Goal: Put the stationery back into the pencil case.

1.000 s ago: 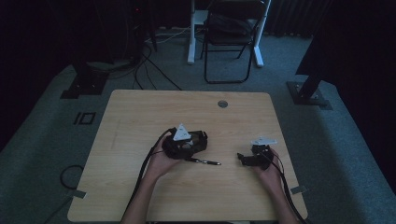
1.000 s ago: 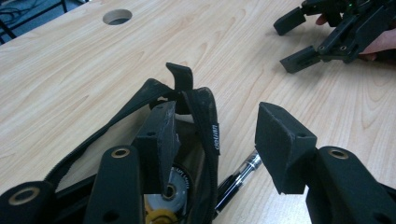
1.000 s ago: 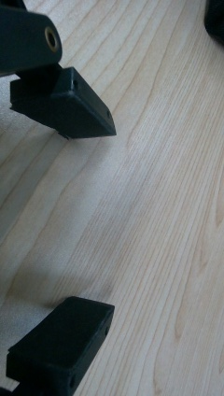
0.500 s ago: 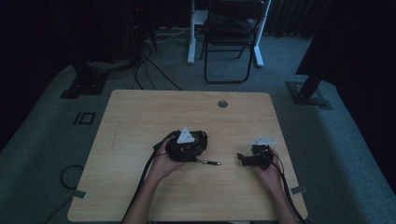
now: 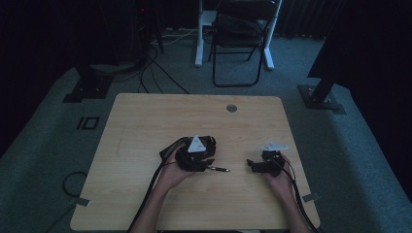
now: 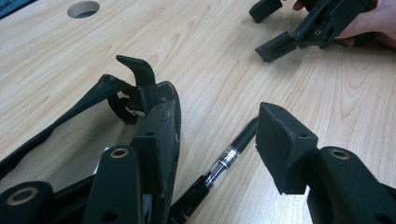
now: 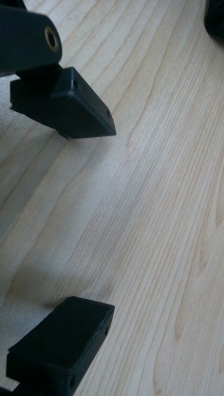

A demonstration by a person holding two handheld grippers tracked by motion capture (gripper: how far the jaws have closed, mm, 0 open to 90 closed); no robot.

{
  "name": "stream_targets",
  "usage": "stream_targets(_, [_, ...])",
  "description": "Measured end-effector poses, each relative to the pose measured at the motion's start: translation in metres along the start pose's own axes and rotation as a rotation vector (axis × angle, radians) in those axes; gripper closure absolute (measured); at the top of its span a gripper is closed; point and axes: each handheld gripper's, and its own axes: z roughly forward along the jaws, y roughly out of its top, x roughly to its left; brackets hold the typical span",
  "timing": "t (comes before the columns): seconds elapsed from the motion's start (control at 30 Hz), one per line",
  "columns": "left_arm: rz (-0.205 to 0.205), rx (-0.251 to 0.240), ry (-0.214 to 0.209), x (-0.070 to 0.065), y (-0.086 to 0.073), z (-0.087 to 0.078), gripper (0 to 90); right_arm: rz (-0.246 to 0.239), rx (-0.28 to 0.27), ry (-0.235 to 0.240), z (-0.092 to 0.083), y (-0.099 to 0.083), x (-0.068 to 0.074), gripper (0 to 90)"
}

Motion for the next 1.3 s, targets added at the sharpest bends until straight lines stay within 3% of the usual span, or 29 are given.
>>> stream_targets(0.87, [0.010, 0.029, -0.011, -0.009, -0.007, 0.013, 46.2, 0.000, 0.000, 0.000, 0.000, 0.000, 0.000, 12.8])
stream_targets(1.3, [0.029, 0.058, 0.004, -0.012, -0.010, 0.021, 45.8, 0.001, 0.000, 0.000, 0.000, 0.000, 0.000, 12.8])
